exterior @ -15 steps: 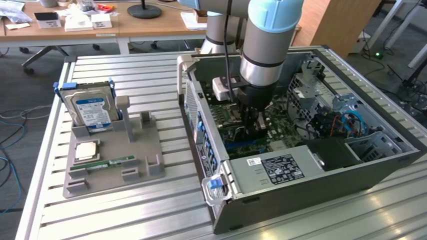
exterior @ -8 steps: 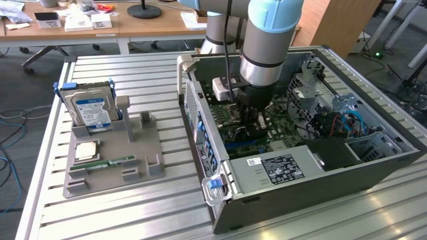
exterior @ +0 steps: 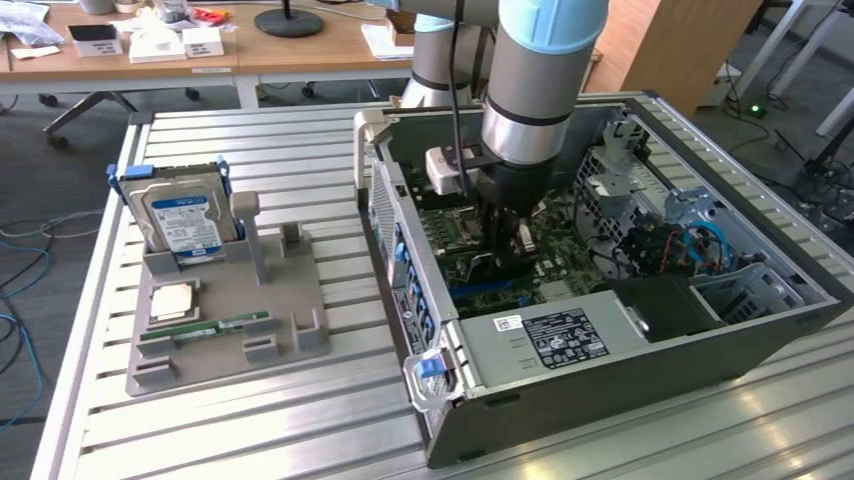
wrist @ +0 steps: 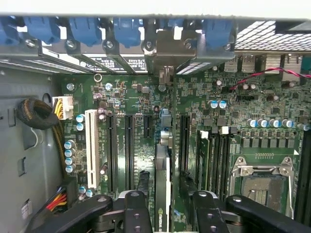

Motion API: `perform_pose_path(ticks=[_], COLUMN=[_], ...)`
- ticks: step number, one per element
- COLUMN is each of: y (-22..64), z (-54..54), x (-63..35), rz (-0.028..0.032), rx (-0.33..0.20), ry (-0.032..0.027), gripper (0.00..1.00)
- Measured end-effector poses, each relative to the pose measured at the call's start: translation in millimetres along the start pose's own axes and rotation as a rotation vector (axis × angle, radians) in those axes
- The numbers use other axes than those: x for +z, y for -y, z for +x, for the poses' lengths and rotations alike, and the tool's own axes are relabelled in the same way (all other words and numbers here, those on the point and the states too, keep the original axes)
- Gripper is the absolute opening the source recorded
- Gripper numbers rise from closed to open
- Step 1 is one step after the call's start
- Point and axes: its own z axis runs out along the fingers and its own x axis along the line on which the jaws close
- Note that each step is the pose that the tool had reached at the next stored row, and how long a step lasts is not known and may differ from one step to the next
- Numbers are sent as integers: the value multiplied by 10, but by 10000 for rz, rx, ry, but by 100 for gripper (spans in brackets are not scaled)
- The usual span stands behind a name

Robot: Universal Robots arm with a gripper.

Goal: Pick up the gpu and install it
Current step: 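Insert the gpu into the slot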

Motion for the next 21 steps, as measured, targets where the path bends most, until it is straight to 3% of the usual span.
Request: perform_pose_path(ticks=[7,21], y=[9,7], z=[-3,-2], x=[-116,-75], rz=[0,-2], rx=[3,0], ry=[0,-9], gripper=[40,40])
